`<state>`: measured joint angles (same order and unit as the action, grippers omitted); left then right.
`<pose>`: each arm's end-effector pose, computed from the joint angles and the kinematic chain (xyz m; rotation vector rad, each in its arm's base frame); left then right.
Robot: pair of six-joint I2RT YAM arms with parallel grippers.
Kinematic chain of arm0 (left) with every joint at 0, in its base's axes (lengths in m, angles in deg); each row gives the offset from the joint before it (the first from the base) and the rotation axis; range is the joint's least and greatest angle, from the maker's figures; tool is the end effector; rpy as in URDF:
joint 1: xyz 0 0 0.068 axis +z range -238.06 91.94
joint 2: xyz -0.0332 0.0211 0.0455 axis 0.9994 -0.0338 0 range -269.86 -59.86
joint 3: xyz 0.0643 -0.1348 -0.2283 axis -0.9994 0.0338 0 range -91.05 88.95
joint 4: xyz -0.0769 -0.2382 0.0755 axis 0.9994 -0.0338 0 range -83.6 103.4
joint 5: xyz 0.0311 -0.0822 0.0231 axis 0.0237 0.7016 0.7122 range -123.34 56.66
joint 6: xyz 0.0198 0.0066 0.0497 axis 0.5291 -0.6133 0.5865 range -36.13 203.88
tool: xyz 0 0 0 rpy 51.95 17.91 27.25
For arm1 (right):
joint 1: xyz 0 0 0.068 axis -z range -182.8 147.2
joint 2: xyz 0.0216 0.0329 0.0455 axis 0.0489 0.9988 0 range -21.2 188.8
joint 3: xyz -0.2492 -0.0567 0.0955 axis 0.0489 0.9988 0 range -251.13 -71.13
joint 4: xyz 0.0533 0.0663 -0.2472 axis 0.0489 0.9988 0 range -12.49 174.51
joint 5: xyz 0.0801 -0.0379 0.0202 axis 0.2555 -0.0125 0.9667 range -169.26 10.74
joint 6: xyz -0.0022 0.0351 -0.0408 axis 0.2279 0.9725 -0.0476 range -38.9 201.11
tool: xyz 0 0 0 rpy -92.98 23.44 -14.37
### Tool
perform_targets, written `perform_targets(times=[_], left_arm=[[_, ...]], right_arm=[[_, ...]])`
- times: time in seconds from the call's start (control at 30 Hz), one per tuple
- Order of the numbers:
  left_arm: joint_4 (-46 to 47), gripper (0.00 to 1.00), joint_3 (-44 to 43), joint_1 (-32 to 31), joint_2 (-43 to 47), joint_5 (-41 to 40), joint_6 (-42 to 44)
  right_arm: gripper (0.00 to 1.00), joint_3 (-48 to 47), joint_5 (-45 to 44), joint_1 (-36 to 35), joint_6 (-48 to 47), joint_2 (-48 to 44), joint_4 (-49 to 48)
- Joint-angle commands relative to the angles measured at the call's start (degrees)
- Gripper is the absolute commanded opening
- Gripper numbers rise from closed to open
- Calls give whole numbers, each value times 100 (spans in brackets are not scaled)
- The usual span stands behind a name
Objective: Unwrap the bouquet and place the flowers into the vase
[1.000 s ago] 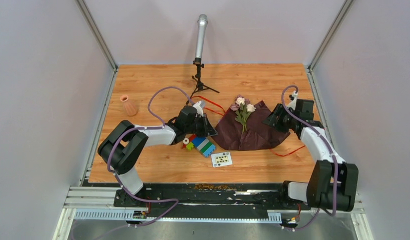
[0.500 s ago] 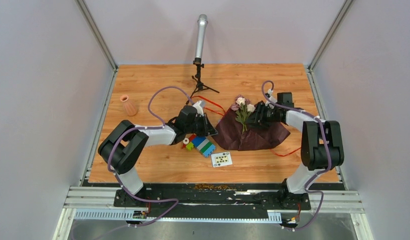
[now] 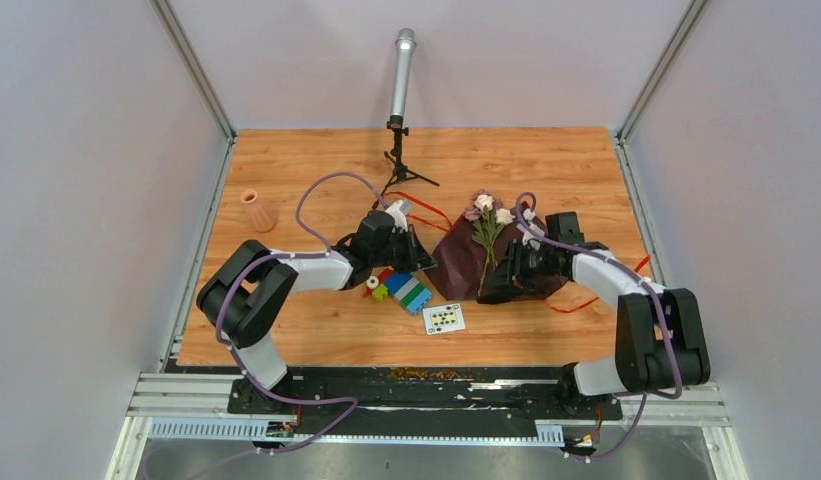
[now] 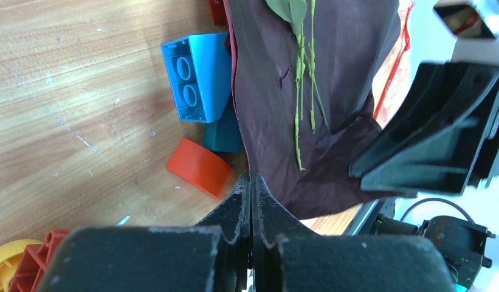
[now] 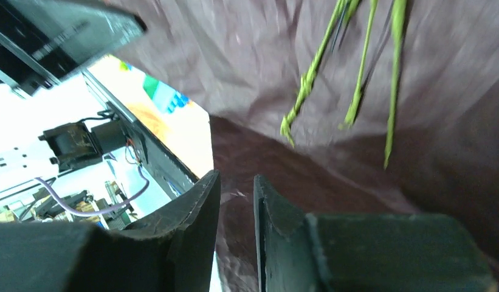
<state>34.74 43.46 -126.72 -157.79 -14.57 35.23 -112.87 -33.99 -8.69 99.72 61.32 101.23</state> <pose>0.2627 -0.2248 0.1618 0.0138 2.3455 -1.1895 0.2490 0.0511 0.1713 0.0449 2.6426 1.1989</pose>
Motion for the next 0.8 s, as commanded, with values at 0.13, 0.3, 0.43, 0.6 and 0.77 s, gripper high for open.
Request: perform_targets(times=[0.13, 0.3, 0.43, 0.6, 0.77], left_arm=[[288, 0, -12, -19, 64, -111, -93], [326, 0, -47, -20, 46, -53, -91], [299, 11, -75, -24, 100, 17, 12], [-314, 41, -337, -19, 398, -52, 530], [-1793, 69, -855, -27, 1097, -881, 1531]], right_arm=[[28, 733, -1187, -328, 671, -996, 579], [33, 1108, -1967, -385, 943, -1199, 532], [35, 1371, -2084, -381, 1152, -1285, 272], [40, 1171, -2078, -384, 1039, -1503, 526], [48, 445, -2601, -378, 754, -2061, 1364]])
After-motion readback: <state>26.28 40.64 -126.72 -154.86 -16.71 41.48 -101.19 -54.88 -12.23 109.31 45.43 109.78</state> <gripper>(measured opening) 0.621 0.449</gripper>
